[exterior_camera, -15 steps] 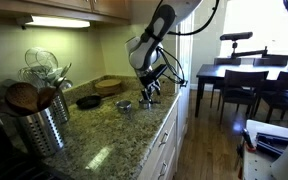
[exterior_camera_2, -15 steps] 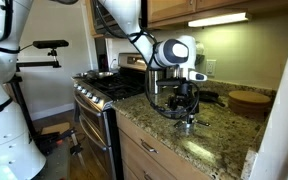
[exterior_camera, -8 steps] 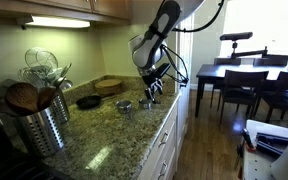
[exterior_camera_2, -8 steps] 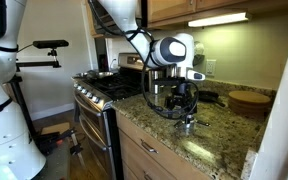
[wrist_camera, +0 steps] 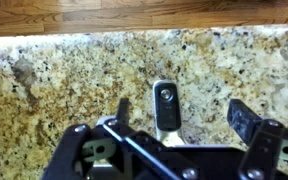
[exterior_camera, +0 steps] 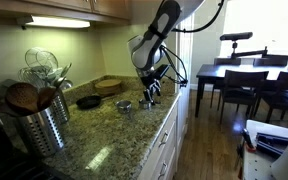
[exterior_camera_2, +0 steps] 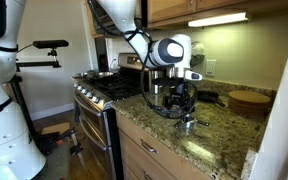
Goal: Put the small pot inside the medium pot and put both pots inside the large pot
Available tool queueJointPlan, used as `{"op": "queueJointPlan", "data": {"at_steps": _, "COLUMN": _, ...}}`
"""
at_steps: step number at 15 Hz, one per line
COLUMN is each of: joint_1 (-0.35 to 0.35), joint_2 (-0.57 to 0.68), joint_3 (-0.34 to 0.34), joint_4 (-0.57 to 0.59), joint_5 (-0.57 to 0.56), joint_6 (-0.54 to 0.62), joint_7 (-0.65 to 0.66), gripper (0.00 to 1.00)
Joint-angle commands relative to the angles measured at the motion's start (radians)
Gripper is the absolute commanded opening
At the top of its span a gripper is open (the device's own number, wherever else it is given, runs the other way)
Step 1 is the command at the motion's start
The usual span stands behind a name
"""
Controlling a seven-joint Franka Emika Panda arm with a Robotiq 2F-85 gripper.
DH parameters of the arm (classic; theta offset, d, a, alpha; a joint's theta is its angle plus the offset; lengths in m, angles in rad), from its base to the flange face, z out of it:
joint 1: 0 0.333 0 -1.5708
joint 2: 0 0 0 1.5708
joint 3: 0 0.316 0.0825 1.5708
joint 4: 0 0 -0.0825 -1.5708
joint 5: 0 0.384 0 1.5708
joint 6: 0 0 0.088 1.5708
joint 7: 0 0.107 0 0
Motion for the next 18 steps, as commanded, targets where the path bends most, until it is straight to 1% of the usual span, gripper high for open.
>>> {"op": "queueJointPlan", "data": {"at_steps": 1, "joint_1": -0.022, "joint_2": -0.031, "joint_3": 0.018, "joint_4": -0.047, "joint_5": 0.002, "joint_6": 0.039, "joint_7": -0.033, "gripper": 1.0}}
{"op": "queueJointPlan", "data": {"at_steps": 3, "joint_1": -0.024, "joint_2": -0.029, "joint_3": 0.019, "joint_4": -0.048, "joint_5": 0.002, "joint_6": 0.038, "joint_7": -0.041, "gripper": 1.0}}
{"op": "queueJointPlan", "data": {"at_steps": 4, "joint_1": -0.025, "joint_2": -0.028, "joint_3": 0.019, "joint_4": -0.049, "joint_5": 0.003, "joint_6": 0.038, "joint_7": -0.044, "gripper": 0.98}}
{"op": "queueJointPlan", "data": {"at_steps": 6, "joint_1": -0.027, "joint_2": -0.025, "joint_3": 0.02, "joint_4": -0.049, "joint_5": 0.003, "joint_6": 0.037, "joint_7": -0.051, "gripper": 0.99}}
{"op": "queueJointPlan", "data": {"at_steps": 8, "joint_1": -0.028, "joint_2": -0.022, "joint_3": 0.021, "joint_4": -0.048, "joint_5": 0.004, "joint_6": 0.037, "joint_7": -0.055, "gripper": 0.96}}
{"op": "queueJointPlan", "data": {"at_steps": 9, "joint_1": -0.028, "joint_2": -0.02, "joint_3": 0.021, "joint_4": -0.048, "joint_5": 0.005, "joint_6": 0.037, "joint_7": -0.057, "gripper": 0.97}}
{"op": "queueJointPlan", "data": {"at_steps": 10, "joint_1": -0.028, "joint_2": -0.017, "joint_3": 0.022, "joint_4": -0.048, "joint_5": 0.006, "joint_6": 0.037, "joint_7": -0.058, "gripper": 0.92}}
{"op": "queueJointPlan", "data": {"at_steps": 11, "joint_1": -0.028, "joint_2": -0.016, "joint_3": 0.023, "joint_4": -0.047, "joint_5": 0.006, "joint_6": 0.036, "joint_7": -0.06, "gripper": 0.92}}
{"op": "queueJointPlan", "data": {"at_steps": 12, "joint_1": -0.029, "joint_2": -0.014, "joint_3": 0.023, "joint_4": -0.046, "joint_5": 0.007, "joint_6": 0.036, "joint_7": -0.061, "gripper": 0.86}}
{"op": "queueJointPlan", "data": {"at_steps": 13, "joint_1": -0.029, "joint_2": -0.012, "joint_3": 0.024, "joint_4": -0.045, "joint_5": 0.007, "joint_6": 0.036, "joint_7": -0.061, "gripper": 0.89}}
{"op": "queueJointPlan", "data": {"at_steps": 14, "joint_1": -0.029, "joint_2": -0.009, "joint_3": 0.024, "joint_4": -0.043, "joint_5": 0.008, "joint_6": 0.036, "joint_7": -0.062, "gripper": 0.86}}
{"op": "queueJointPlan", "data": {"at_steps": 17, "joint_1": -0.031, "joint_2": -0.003, "joint_3": 0.027, "joint_4": -0.036, "joint_5": 0.01, "joint_6": 0.035, "joint_7": -0.066, "gripper": 0.89}}
{"op": "queueJointPlan", "data": {"at_steps": 18, "joint_1": -0.034, "joint_2": 0.002, "joint_3": 0.028, "joint_4": -0.027, "joint_5": 0.011, "joint_6": 0.033, "joint_7": -0.07, "gripper": 0.93}}
